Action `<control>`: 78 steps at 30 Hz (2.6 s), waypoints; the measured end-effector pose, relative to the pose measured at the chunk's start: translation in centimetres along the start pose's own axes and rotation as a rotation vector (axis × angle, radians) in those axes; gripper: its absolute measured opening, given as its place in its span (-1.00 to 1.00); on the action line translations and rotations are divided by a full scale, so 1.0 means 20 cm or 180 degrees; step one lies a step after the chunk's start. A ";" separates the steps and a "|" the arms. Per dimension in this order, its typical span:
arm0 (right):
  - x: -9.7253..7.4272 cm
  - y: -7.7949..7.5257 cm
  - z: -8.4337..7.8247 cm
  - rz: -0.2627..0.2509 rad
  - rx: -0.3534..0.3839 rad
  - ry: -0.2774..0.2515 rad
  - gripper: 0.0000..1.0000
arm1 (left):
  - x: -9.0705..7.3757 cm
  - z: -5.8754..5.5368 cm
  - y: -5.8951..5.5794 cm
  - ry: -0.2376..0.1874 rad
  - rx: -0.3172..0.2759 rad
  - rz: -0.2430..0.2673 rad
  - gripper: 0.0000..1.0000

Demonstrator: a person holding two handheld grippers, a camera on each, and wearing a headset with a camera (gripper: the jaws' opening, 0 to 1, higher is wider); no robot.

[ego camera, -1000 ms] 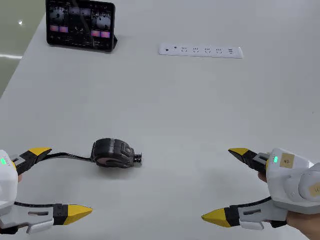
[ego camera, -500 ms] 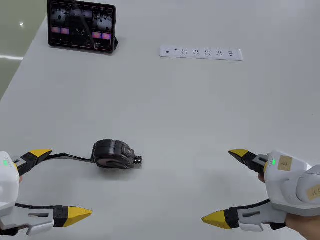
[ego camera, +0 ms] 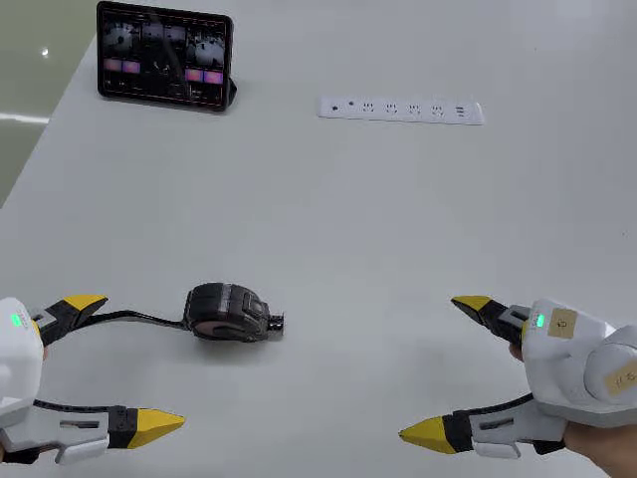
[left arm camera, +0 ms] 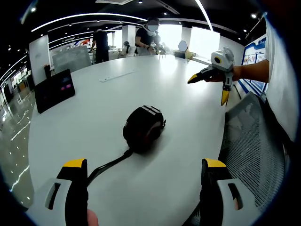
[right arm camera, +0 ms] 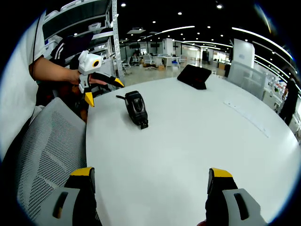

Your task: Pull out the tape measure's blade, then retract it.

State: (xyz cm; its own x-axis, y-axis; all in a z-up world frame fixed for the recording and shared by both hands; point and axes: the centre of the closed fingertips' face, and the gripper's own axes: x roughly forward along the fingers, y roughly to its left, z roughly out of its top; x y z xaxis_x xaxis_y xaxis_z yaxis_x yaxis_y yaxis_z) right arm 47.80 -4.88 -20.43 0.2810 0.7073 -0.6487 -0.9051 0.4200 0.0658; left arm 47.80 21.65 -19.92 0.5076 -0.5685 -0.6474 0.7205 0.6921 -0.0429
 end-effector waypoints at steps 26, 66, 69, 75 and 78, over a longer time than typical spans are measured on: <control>0.02 -0.01 0.00 0.0014 -0.0038 0.0029 0.98 | 0.01 0.01 0.00 0.0006 0.0026 -0.0038 0.98; 0.11 -0.03 0.10 0.0187 -0.0232 0.0047 0.98 | 0.10 0.12 0.00 0.0150 0.0426 -0.0332 0.90; 0.12 -0.03 0.10 0.0197 -0.0244 0.0051 0.98 | 0.11 0.12 0.00 0.0171 0.0462 -0.0358 0.86; 0.14 -0.03 0.10 0.0238 -0.0282 0.0084 0.98 | 0.13 0.14 0.02 0.0202 0.0527 -0.0398 0.82; 0.15 -0.04 0.11 0.0257 -0.0302 0.0088 0.98 | 0.14 0.14 0.03 0.0224 0.0578 -0.0399 0.79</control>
State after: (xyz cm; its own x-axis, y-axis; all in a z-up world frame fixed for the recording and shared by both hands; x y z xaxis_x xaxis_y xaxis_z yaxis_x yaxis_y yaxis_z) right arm 50.01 -1.86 -20.67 0.1982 0.7201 -0.6650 -0.9510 0.3057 0.0476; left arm 50.94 19.19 -19.51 0.3793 -0.6082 -0.6973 0.8522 0.5231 0.0073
